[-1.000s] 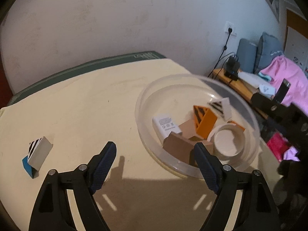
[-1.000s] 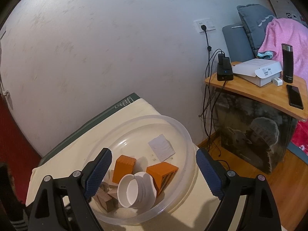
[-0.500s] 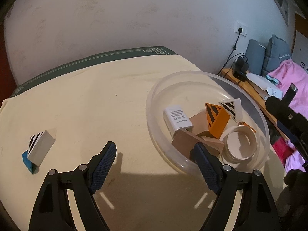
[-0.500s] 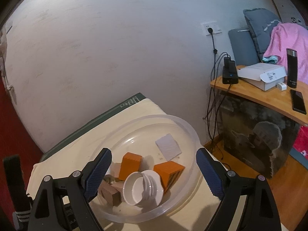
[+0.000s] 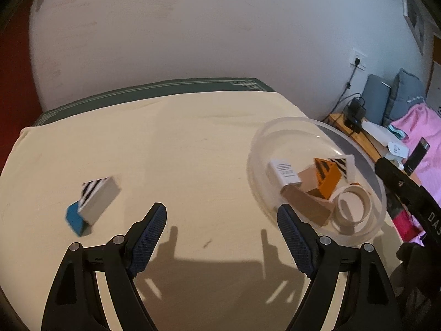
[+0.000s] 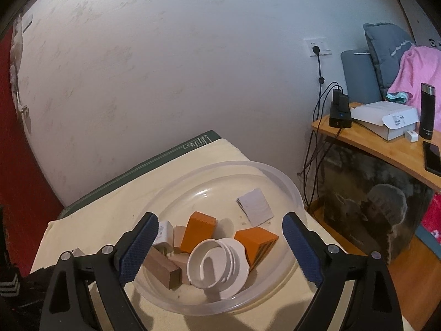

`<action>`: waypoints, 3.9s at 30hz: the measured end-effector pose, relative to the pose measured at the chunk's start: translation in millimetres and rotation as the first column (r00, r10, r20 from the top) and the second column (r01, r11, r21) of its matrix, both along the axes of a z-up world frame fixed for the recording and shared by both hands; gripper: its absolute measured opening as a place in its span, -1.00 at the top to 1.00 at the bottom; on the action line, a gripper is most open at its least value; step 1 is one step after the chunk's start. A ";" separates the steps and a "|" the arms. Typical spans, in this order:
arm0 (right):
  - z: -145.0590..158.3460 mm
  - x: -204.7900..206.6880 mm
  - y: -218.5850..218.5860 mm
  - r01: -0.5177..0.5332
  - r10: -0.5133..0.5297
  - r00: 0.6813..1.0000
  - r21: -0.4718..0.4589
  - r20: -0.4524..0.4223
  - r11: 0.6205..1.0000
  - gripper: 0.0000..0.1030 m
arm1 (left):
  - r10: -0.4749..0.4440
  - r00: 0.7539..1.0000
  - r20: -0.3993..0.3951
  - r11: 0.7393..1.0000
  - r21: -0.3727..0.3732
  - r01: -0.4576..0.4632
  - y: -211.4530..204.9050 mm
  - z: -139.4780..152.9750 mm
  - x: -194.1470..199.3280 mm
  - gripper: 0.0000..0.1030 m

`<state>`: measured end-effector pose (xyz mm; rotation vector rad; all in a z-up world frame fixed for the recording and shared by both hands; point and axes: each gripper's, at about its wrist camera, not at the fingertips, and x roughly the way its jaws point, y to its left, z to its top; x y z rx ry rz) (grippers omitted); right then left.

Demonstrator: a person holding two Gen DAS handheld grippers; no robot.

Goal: Organize rigid objects
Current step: 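Move both grippers back toward the blue cube and striped block, then grasp the blue cube with the left gripper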

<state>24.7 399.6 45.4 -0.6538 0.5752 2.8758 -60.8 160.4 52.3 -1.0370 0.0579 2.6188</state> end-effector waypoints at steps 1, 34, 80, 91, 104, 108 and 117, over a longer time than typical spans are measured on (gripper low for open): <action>0.0 0.0 -0.3 0.000 0.000 1.000 0.001 0.000 1.000 -0.83 | 0.009 1.000 0.000 1.000 -0.001 -0.009 -4.4 -0.3 0.3 -0.62; -1.4 -3.9 -24.0 -0.026 0.025 1.000 0.101 0.014 0.995 -0.87 | 0.303 0.951 0.053 0.952 0.016 -0.304 -136.3 -13.9 -7.8 -0.62; -10.2 -142.8 -253.8 -0.605 0.550 0.765 0.080 0.335 0.792 -0.94 | 0.552 0.825 0.126 0.830 0.009 -0.557 -208.5 -29.4 -2.4 -0.62; -19.9 -141.5 -233.6 -0.572 0.526 0.782 0.053 0.335 0.818 -0.96 | 0.545 0.829 0.124 0.835 0.003 -0.550 -206.6 -31.4 -5.5 -0.62; -23.8 -121.9 -205.8 -0.529 0.488 0.812 0.049 0.321 0.847 -0.96 | 0.514 0.852 0.104 0.855 0.019 -0.518 -201.9 -30.2 -10.2 -0.62; -20.6 -117.9 -197.1 -0.531 0.506 0.813 0.013 0.287 0.847 -0.96 | 0.478 0.873 0.091 0.873 0.053 -0.484 -199.1 -27.5 -9.9 -0.62; -16.9 -100.2 -181.3 -0.511 0.499 0.830 -0.016 0.250 0.859 -0.96 | 0.386 0.921 0.055 0.921 0.032 -0.388 -173.0 -25.2 -15.6 -0.62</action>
